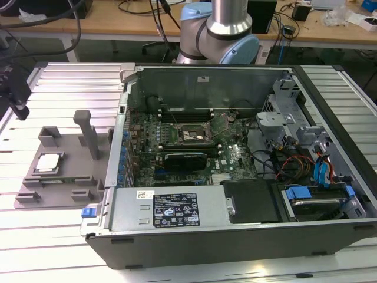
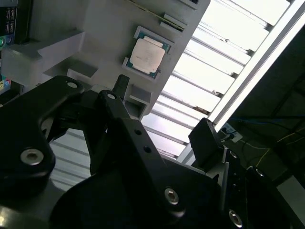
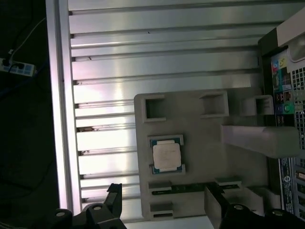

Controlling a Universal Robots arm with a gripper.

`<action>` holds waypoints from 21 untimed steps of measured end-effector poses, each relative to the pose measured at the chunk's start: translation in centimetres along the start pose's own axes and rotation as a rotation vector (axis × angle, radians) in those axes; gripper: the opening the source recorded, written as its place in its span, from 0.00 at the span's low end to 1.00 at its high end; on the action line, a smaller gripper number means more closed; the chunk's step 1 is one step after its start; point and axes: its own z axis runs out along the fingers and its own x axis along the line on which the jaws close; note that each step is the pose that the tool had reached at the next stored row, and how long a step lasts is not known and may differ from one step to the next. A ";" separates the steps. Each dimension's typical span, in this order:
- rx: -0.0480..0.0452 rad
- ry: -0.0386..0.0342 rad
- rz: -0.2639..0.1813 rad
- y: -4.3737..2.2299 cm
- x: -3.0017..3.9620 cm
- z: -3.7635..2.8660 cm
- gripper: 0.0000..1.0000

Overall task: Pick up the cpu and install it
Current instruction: 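Pick up the cpu and move it towards the insertion slot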

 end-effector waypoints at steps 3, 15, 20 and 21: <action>0.0294 -0.0020 -0.011 0.01 -0.22 0.18 0.78; 0.0281 -0.0023 -0.060 0.03 -0.60 1.58 0.78; 0.0281 -0.0023 -0.060 0.03 -0.59 1.78 0.78; 0.0281 -0.0023 -0.060 0.03 -0.59 1.83 0.78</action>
